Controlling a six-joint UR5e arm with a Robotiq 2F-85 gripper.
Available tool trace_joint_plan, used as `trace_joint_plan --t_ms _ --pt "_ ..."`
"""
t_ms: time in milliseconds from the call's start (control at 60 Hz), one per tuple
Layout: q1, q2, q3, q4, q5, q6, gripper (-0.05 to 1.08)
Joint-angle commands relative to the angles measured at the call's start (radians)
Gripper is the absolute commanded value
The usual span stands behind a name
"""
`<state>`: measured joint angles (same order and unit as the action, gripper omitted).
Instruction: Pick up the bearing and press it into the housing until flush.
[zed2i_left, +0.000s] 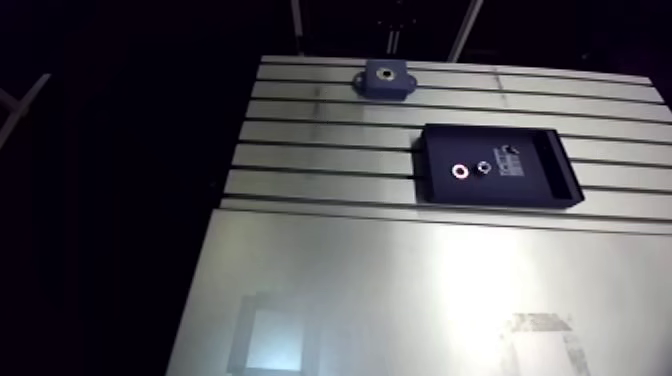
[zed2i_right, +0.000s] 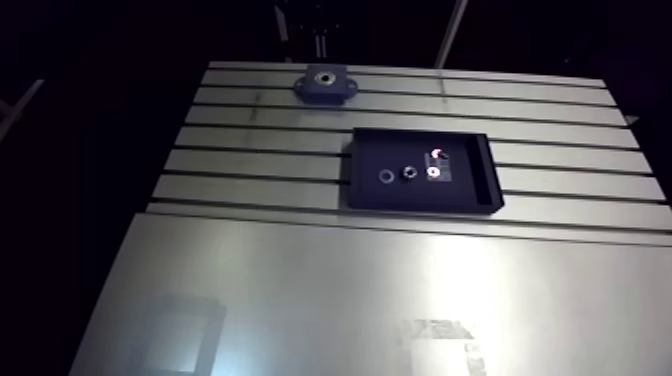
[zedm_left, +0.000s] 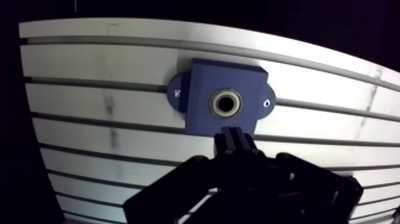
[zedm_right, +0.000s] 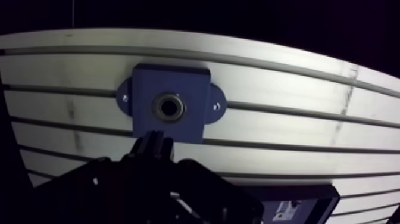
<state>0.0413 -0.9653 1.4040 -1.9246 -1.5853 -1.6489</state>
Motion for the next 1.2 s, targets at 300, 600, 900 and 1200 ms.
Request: trace_joint_plan --t_ms 300,600,900,1200 --pt "-0.010 -0.197 -0.092 0.355 -0.003 -0.001 0.00" --pt "-0.048 -0.364 -0.042 0.422 -0.030 -0.001 0.00" --pt "-0.117 -0.450 0.030 0.418 -0.045 -0.054 0.00" --pt "-0.131 -0.491 0.042 0.410 -0.037 -0.055 0.00"
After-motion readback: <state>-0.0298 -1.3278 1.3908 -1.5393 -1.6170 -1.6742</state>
